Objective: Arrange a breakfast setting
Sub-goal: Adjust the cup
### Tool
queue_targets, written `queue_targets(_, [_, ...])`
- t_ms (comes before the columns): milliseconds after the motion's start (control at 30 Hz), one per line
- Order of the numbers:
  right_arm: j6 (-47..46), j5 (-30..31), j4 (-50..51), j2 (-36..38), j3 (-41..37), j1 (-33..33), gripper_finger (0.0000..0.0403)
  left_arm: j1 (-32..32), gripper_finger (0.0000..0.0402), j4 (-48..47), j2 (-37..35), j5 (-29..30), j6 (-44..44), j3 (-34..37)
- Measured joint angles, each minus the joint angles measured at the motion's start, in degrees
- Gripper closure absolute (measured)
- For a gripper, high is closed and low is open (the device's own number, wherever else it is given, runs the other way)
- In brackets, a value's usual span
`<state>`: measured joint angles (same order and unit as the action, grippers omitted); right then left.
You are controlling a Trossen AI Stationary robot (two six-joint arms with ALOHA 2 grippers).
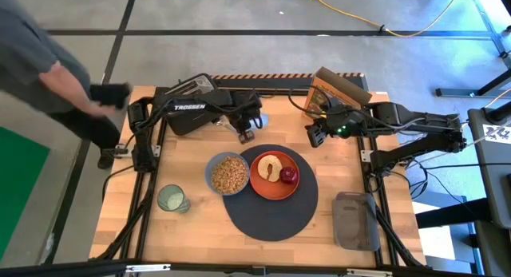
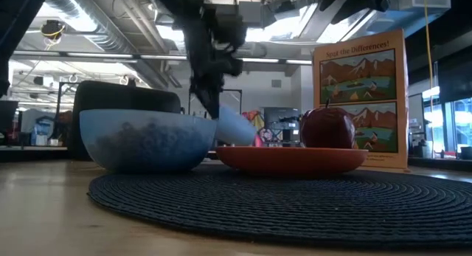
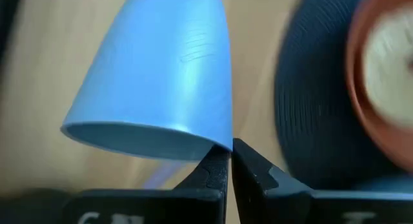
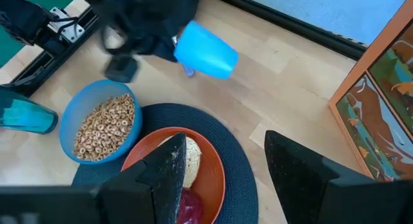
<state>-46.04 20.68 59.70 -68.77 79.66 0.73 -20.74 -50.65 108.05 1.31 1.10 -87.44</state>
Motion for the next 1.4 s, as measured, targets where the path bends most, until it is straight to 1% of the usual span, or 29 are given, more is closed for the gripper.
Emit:
queue_targets(100, [0.0,0.9,-0.3,-0.1,0.0,0.0,0.0201,1.2,0.0398,-7.5,0.0,2.3,12.8,-5.8])
queue_targets(167, [0.2,1.4,-0.8,-0.1,0.0,0.0,0.0201,2.0,0.0398,-10.5,-0.1,5.4,20.7,-8.1])
queue_targets(267, [1.4,1.4,-2.7,-0.1,0.0,0.0,0.0201,2.9,0.0398,-12.7,-0.1,11.1,30.7,-9.1])
queue_targets(367, [1.6,1.5,-4.2,-0.1,0.0,0.0,0.0201,3.2,0.0398,-14.5,0.2,15.4,40.9,-9.1])
queue_targets(433, [1.6,2.2,-4.4,-0.1,0.0,0.0,0.0201,3.5,0.0398,-14.9,1.0,20.0,47.5,-9.1])
queue_targets(500, [1.6,2.8,-4.4,-0.1,0.0,0.0,0.0201,3.7,0.0398,-14.7,2.4,26.0,53.6,-9.1])
queue_targets(600, [1.6,3.7,-4.8,-0.1,0.0,0.0,0.0201,3.8,0.0398,-12.4,5.1,34.5,60.7,-9.1])
queue_targets(700, [1.9,4.5,-6.1,-0.1,0.0,0.0,0.0201,3.5,0.0393,-9.2,7.9,39.7,64.4,-9.1])
queue_targets(767, [2.5,4.9,-6.4,-0.1,0.0,0.0,0.0201,3.4,0.0390,-8.6,9.2,41.9,66.8,-9.1])
queue_targets(1000, [3.2,5.0,-6.4,-0.1,0.0,0.0,0.0201,4.4,0.0387,-10.0,13.1,42.0,71.2,-9.1])
queue_targets(1300, [5.9,4.8,-6.4,-0.1,0.0,0.0,0.0201,5.9,0.0384,-9.9,13.3,41.7,73.0,-9.1])
queue_targets(1400, [6.1,4.2,-6.4,-0.1,0.0,0.0,0.0201,5.8,0.0377,-9.9,13.3,41.9,73.0,-9.1])
